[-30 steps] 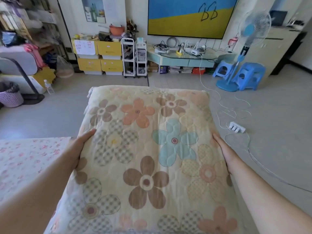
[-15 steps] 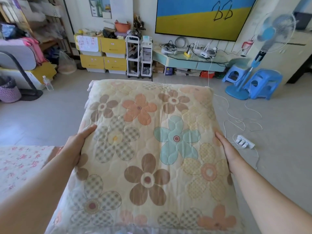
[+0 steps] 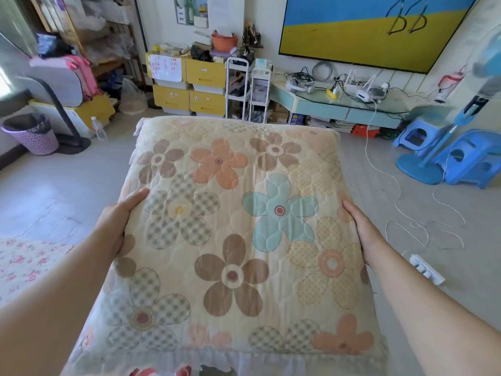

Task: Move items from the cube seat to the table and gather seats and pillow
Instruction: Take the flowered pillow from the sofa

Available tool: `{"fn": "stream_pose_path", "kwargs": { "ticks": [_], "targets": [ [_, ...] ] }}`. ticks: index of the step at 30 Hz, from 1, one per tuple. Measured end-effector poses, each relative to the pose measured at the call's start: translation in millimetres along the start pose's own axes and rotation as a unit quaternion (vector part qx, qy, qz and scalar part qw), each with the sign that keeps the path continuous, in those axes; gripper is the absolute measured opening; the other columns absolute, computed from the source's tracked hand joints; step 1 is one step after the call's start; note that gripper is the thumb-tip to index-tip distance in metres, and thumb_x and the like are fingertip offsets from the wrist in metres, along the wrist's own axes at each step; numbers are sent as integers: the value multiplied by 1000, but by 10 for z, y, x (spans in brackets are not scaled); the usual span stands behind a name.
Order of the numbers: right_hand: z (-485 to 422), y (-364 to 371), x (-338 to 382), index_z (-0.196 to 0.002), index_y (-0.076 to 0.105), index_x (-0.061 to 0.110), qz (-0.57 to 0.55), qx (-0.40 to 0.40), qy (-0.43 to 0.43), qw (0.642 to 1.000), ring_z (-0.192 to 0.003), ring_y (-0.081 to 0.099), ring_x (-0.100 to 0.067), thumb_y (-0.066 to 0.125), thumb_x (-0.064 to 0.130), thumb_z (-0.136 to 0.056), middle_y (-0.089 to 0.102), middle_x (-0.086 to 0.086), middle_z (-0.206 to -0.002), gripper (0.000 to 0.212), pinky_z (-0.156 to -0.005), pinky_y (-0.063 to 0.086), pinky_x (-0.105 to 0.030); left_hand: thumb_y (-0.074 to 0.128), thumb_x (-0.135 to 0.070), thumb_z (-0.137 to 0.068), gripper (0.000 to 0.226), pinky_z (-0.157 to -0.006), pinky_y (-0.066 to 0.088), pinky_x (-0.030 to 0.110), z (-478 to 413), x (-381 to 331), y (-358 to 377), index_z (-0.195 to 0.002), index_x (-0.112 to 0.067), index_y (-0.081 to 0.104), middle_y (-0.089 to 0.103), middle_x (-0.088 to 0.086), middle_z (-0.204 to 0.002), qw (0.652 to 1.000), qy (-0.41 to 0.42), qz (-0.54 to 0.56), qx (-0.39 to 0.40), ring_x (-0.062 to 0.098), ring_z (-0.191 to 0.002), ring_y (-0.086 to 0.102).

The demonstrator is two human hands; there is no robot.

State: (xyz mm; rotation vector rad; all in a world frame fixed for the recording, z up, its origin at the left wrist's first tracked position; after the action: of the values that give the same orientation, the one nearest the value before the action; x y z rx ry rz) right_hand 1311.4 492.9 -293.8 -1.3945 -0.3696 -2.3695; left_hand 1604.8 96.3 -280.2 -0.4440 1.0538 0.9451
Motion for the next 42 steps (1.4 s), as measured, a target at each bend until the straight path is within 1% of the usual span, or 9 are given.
{"fn": "stream_pose_path", "kwargs": {
  "ticks": [3,7,11,19,22,25,29,37,42],
  "targets": [
    [-483,-159,251,-116,66,27,8,9,2,1000,-108,64,-25,76,70,-38,70,-5,-115,90,-103,44,-44,85,-56,-44,81,-92,52,49,-235,4,303,-112,-16,68,73,11,-106,1000,-9,4,-15,32,-97,70],
    [-1000,-286,648,-112,67,26,19,45,-1,999,-107,64,-25,68,65,-54,71,-5,-113,70,-102,44,-44,87,-58,-40,85,-94,51,51,-454,-71,668,-113,-17,68,73,11,-108,999,-12,22,-39,33,-99,69],
    [-1627,-361,1186,-116,67,25,47,69,-13,996,-106,65,-26,77,72,-32,71,-5,-113,97,-102,45,-44,88,-57,-37,87,-95,50,52,-678,-173,1005,-113,-18,69,72,11,-110,997,3,53,-60,33,-102,68],
    [-2656,68,1545,-117,66,23,53,132,-5,990,-106,65,-26,80,67,-24,71,-6,-112,104,-101,45,-43,85,-54,-47,77,-97,48,55,-1099,-266,1153,-112,-16,69,69,15,-116,992,11,80,-92,37,-109,64],
    [-3181,399,1701,-118,66,24,60,157,-4,986,-106,65,-27,81,66,-29,71,-6,-112,99,-101,46,-44,86,-54,-45,79,-98,47,56,-1503,-401,1144,-113,-19,69,69,14,-115,989,24,90,-113,36,-110,64],
    [-3685,833,1949,-114,67,25,63,175,-12,982,-106,65,-26,77,61,-47,71,-6,-112,77,-100,46,-44,81,-52,-57,67,-98,47,54,-1849,-597,1128,-114,-20,68,69,14,-117,986,44,104,-126,36,-110,63],
    [-4333,1495,2222,-115,68,24,93,204,2,975,-105,66,-27,80,66,-31,72,-6,-110,95,-101,45,-45,76,-50,-64,58,-100,46,54,-2323,-860,964,-114,-21,68,68,14,-118,979,43,128,-155,35,-111,63],
    [-5224,2570,2644,-110,71,21,114,278,12,954,-108,65,-28,74,61,-54,72,-8,-111,69,-103,44,-46,81,-48,-61,60,-98,48,52,-2909,-1345,712,-112,-20,69,71,13,-113,959,61,155,-228,33,-105,67],
    [-5892,3445,2892,-117,67,23,149,345,24,926,-110,64,-28,78,64,-42,70,-8,-115,86,-103,44,-47,79,-44,-67,55,-96,50,50,-3232,-1543,567,-113,-15,68,72,13,-110,931,84,184,-303,33,-102,68]
  ]
}}
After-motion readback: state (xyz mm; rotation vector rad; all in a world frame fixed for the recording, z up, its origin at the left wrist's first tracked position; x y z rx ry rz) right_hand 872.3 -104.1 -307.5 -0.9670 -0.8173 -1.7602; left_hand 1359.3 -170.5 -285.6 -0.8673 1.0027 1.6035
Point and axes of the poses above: each hand's wrist, its own z-axis away from the middle knuckle, its own y-axis out of the palm, x = y × z, the point moved 7 cm from there along -z, towards the middle knuckle
